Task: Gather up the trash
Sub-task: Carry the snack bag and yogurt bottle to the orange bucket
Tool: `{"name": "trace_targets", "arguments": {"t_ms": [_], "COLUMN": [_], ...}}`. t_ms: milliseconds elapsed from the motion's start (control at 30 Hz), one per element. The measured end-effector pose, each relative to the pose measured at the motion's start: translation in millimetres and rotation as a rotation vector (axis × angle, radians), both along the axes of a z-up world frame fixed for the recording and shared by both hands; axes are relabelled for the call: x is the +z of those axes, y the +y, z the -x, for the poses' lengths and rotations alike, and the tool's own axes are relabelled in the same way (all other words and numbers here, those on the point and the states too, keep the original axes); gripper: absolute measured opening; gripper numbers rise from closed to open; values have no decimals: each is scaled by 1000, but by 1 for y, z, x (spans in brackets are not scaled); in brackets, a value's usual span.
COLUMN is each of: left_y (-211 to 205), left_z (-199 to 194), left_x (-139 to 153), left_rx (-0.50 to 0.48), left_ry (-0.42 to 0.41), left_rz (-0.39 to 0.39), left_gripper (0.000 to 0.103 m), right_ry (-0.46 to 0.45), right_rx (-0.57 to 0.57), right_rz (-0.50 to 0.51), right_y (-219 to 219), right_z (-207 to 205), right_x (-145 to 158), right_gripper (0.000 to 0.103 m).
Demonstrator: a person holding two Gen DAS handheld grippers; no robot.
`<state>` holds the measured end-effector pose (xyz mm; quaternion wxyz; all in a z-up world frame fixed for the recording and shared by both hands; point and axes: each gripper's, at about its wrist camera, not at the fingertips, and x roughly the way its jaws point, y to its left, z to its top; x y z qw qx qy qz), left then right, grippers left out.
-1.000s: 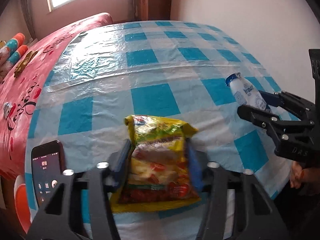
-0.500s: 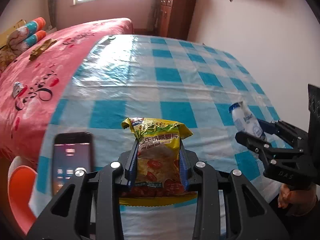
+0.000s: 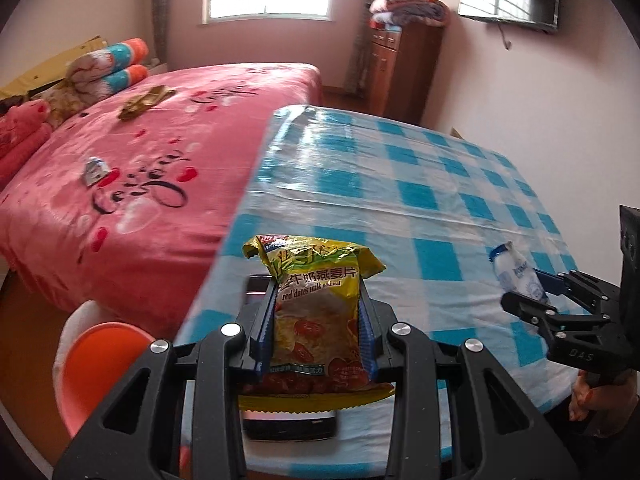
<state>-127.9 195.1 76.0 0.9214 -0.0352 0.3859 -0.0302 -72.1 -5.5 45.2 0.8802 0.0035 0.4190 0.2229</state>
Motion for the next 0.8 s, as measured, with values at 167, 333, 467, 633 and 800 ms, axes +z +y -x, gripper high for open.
{"name": "trace_targets", "arguments": {"t_ms": [167,333,467,633,800], "left_y": [30,56,81,109,133], "left_z": [7,16,25,35,45], "left_x": [2,-1,-7,-15,-25], "left_rx": [58,121,179,245,299], "left_ry": [-10,-11,2,23,41], "left_rz": [-12,-21,-21,-27,-31], "left_gripper": [36,36,36,36,36], "right_ry": [-9,-16,-31,-52,-68], "right_rx": [56,117,169,244,342], "right_rz": [-7,-7,6,14,24], "right_y": [23,49,73,105,146], "right_z": [0,0,1,4,12], "right_x": [12,21,29,40,47], "right_gripper": [60,60,60,60,60]}}
